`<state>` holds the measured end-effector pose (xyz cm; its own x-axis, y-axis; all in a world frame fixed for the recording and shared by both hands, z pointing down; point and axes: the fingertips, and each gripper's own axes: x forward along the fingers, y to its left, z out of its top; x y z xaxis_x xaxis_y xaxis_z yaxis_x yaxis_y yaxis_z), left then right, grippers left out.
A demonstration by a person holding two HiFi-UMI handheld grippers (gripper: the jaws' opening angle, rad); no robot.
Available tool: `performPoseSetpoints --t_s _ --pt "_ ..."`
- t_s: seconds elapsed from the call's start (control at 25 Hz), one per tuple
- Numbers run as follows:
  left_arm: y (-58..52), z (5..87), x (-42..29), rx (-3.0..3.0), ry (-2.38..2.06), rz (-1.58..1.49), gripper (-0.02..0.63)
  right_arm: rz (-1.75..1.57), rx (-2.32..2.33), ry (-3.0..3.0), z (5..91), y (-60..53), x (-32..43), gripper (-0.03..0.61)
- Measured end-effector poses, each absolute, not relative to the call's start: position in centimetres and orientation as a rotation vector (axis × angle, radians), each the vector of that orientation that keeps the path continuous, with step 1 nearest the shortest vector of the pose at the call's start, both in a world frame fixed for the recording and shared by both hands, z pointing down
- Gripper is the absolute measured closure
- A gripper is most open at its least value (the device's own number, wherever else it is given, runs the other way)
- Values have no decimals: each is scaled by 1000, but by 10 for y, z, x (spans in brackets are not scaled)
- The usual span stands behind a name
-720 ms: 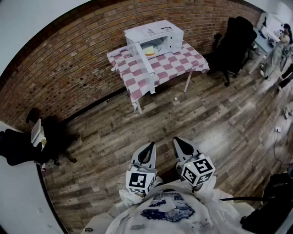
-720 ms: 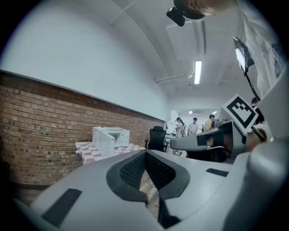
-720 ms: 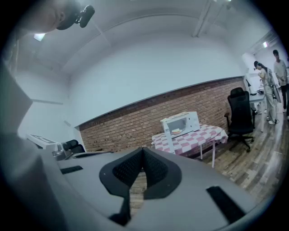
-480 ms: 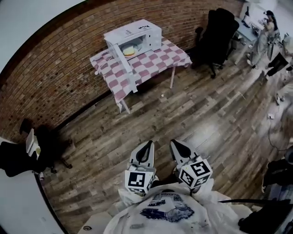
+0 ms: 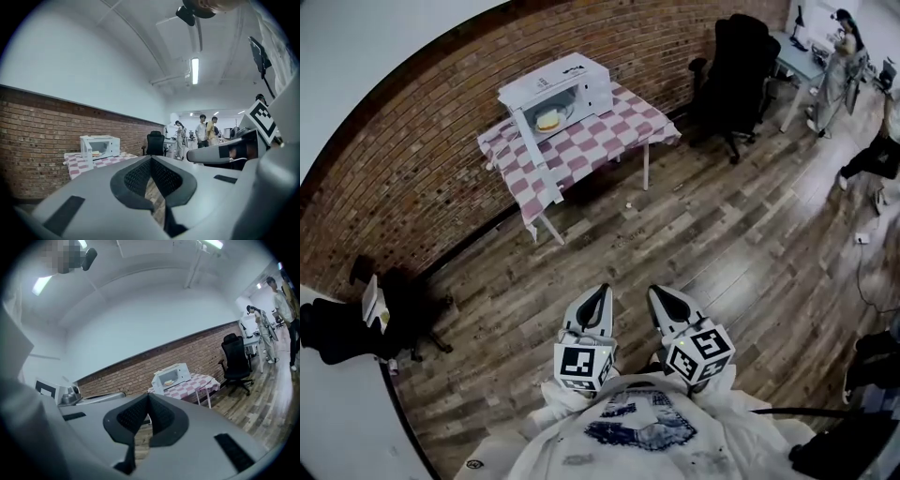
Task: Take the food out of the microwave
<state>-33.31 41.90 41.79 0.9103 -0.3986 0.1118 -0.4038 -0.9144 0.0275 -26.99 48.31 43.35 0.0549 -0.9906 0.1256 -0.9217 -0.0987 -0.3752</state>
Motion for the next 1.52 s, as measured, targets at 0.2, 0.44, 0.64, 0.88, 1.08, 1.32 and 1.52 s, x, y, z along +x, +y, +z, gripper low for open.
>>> performPoseSetpoints --t_s 0.2,0.44,0.64,0.88,1.08,1.32,1.52 --pt "431 419 -293 3019 -656 156 606 -490 -2104 1997 429 496 -233 565" --pt "450 413 -248 3047 -629 150 606 -485 -2124 1961 427 513 -185 565" --pt "442 416 -233 3040 -654 169 606 -478 -2120 1957 428 510 -168 565" --pt "419 427 -216 3016 -671 184 606 -513 -2123 1964 440 490 -151 565" --pt "387 439 -193 3003 -668 193 606 -546 -2143 1955 450 462 -127 565" --pt "322 448 -164 2983 -682 188 606 -565 -2155 1973 459 401 -99 565" --pt "257 452 -138 2956 -699 197 606 -585 -2160 1980 462 338 -71 565"
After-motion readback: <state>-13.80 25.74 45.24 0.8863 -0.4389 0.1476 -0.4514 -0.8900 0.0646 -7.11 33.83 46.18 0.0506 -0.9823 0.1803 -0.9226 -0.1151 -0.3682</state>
